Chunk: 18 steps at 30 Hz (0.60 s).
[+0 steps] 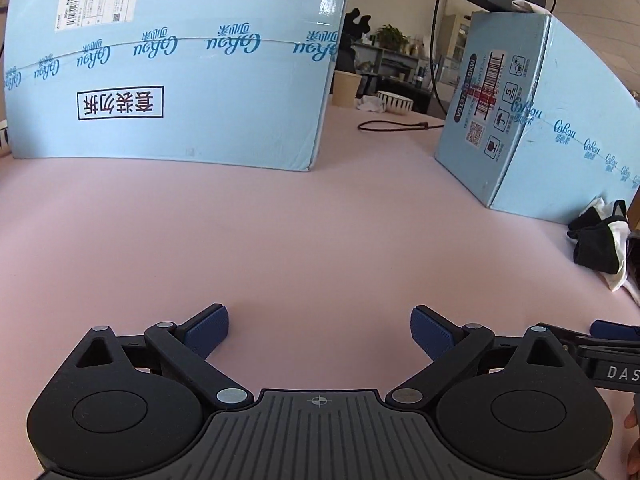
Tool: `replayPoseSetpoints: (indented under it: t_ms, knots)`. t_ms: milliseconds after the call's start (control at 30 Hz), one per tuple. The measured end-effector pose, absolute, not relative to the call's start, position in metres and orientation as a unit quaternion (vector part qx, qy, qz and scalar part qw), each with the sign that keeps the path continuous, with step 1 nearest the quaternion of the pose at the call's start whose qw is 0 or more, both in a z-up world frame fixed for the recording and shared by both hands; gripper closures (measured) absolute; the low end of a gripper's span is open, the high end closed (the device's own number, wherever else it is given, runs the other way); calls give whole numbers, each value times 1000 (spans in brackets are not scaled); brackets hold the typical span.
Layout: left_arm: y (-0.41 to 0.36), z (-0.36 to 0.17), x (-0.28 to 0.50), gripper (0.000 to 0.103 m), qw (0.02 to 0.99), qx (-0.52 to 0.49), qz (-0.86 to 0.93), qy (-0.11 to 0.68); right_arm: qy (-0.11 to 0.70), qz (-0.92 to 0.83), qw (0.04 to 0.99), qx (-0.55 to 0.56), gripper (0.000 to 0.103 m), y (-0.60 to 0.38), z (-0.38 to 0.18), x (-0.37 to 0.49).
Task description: Fold clothes
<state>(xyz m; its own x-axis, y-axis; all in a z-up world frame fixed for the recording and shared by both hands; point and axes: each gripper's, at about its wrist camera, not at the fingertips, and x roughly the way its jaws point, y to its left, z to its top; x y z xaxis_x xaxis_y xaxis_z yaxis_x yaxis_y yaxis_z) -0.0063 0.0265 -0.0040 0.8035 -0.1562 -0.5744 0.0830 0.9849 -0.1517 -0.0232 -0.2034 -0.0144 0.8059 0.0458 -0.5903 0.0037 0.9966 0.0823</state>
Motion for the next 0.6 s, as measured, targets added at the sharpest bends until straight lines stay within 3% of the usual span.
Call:
replayPoseSetpoints:
  t_ms: [200, 600]
  knots:
    - [9, -4, -2, 0, 945, -4, -46, 323, 324, -17, 946, 25, 0, -191, -19, -13]
    - [12, -3, -3, 0, 945, -6, -49, 325, 321, -15, 946, 33, 0, -190, -18, -18]
